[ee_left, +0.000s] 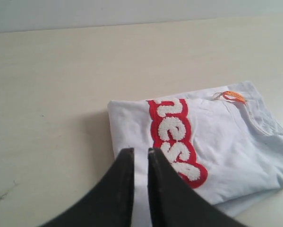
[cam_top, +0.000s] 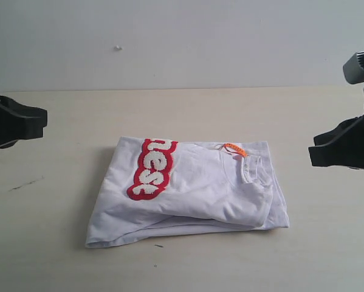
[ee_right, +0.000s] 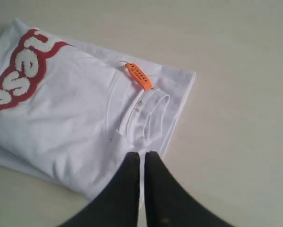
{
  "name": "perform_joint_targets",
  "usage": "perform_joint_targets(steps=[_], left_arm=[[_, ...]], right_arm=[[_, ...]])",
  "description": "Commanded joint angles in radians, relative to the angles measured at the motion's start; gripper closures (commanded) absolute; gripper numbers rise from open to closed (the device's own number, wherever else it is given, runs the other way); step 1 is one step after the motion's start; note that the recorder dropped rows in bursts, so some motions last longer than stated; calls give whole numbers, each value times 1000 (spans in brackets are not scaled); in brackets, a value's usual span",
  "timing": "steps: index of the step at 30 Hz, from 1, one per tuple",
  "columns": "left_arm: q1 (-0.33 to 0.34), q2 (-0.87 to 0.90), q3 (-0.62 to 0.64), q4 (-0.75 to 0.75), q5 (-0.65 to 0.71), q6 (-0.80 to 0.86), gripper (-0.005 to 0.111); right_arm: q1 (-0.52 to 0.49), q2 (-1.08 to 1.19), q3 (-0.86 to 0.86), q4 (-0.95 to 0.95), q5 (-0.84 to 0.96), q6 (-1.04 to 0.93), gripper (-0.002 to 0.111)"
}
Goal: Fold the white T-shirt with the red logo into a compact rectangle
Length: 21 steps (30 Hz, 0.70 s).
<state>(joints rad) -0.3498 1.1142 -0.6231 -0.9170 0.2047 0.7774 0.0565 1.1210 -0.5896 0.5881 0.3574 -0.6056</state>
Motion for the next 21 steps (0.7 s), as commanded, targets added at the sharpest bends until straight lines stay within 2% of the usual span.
perform_joint_targets(steps=[1,21], left_arm=[[0,-34,11,-7,37,4,94],[0,-33,11,-7,39,4,94]], right_arm=[[1,-33,5,4,16,5,103],[1,-39,5,4,15,5,103]])
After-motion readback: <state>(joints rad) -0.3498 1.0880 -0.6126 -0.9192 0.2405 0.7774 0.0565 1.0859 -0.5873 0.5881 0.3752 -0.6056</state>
